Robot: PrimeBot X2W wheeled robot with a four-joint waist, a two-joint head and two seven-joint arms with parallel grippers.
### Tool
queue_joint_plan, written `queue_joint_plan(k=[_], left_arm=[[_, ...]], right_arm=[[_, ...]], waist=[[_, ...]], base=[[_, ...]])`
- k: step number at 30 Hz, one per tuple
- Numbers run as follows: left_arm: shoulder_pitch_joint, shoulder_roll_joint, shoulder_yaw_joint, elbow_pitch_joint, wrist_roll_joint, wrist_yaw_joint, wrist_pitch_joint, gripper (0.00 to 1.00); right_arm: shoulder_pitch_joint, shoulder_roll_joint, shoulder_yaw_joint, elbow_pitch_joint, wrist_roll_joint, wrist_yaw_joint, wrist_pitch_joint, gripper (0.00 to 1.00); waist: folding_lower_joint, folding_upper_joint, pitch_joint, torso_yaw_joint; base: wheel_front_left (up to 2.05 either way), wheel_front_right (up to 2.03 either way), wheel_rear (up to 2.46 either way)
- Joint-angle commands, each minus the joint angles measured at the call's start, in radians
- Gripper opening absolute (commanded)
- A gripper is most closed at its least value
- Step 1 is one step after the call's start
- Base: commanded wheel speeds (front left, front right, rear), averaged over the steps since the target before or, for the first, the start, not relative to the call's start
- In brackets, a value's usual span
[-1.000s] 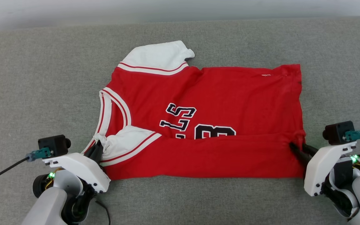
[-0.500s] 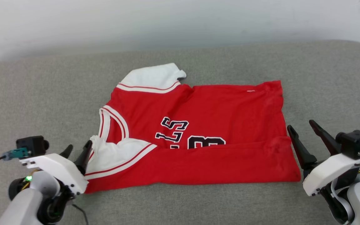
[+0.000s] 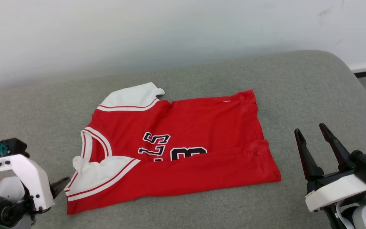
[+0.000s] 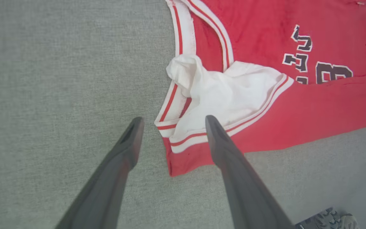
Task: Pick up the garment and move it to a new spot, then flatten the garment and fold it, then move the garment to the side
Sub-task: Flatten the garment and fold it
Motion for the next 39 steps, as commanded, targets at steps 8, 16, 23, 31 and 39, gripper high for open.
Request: queue_joint_plan(k=[8, 16, 23, 31, 39], left_arm=[[0.044, -0.004, 0.01, 0.025, -0.073, 0.06, 0.097, 1.0], [0.084, -0.085, -0.013, 0.078, -0.093, 0.071, 0.072, 0.0], [0.079, -0.116, -0.002, 0.053, -0.053, 0.036, -0.054, 0.0], [0.04, -0.105, 0.003, -0.088, 0.033, 0.04, -0.175, 0.0], [0.02, -0.127, -0.027, -0.243, 0.116, 0.076, -0.239, 0.0]], right_arm=[[-0.002, 0.05, -0.008, -0.052, -0.004, -0.001, 0.019, 1.0], [-0.026, 0.042, -0.047, -0.048, 0.026, -0.001, 0.048, 1.0], [-0.043, -0.026, -0.087, -0.009, 0.166, -0.001, 0.265, 1.0], [-0.083, -0.142, -0.075, 0.049, 0.311, -0.001, 0.72, 1.0], [-0.13, -0.11, -0.038, 0.078, 0.332, -0.001, 0.87, 1.0]], waist=[[0.0001, 0.0, 0.105, -0.062], [0.0001, 0.0, 0.152, -0.062], [0.0001, 0.0, 0.15, -0.023], [0.0001, 0.0, 0.154, 0.06], [0.0001, 0.0, 0.206, 0.141]], base=[[0.0, 0.0, 0.0], [0.0, 0.0, 0.0], [0.0, 0.0, 0.0], [0.0, 0.0, 0.0], [0.0, 0.0, 0.0]])
